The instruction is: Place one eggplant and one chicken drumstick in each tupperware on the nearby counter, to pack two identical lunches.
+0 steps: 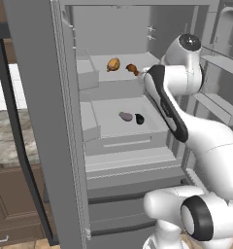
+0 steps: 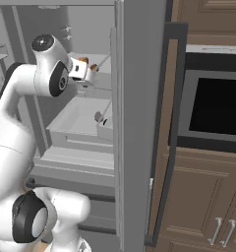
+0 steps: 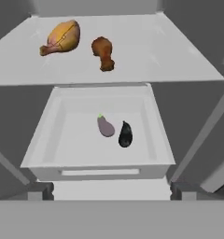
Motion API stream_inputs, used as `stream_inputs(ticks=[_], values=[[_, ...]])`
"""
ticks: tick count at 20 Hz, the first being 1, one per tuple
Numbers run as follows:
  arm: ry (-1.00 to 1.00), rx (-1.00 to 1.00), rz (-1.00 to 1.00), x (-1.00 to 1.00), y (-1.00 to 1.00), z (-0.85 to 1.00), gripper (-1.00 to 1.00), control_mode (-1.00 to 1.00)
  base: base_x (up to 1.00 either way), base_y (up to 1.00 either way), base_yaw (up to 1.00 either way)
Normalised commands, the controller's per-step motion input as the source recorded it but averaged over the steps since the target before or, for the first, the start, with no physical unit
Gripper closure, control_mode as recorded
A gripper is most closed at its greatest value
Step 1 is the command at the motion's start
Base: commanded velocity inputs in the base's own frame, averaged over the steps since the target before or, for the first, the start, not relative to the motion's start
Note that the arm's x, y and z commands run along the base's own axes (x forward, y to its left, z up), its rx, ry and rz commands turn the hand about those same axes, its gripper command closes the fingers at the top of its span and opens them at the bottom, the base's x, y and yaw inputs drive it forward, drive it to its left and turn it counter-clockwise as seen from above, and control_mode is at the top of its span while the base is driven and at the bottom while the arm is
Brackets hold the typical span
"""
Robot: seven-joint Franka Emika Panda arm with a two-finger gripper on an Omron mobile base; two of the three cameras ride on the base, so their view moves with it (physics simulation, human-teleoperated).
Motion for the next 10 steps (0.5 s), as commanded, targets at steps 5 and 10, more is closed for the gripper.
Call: stream_inputs(ticks=[5,10], values=[[0.04,0.00,-0.02,0.70,0.00,0.03,-1.00,-1.00,0.00,0.00,0.00],[0.08,0.00,0.00,0.81,0.00,0.00,-1.00,-1.00,0.00,0.00,0.00]])
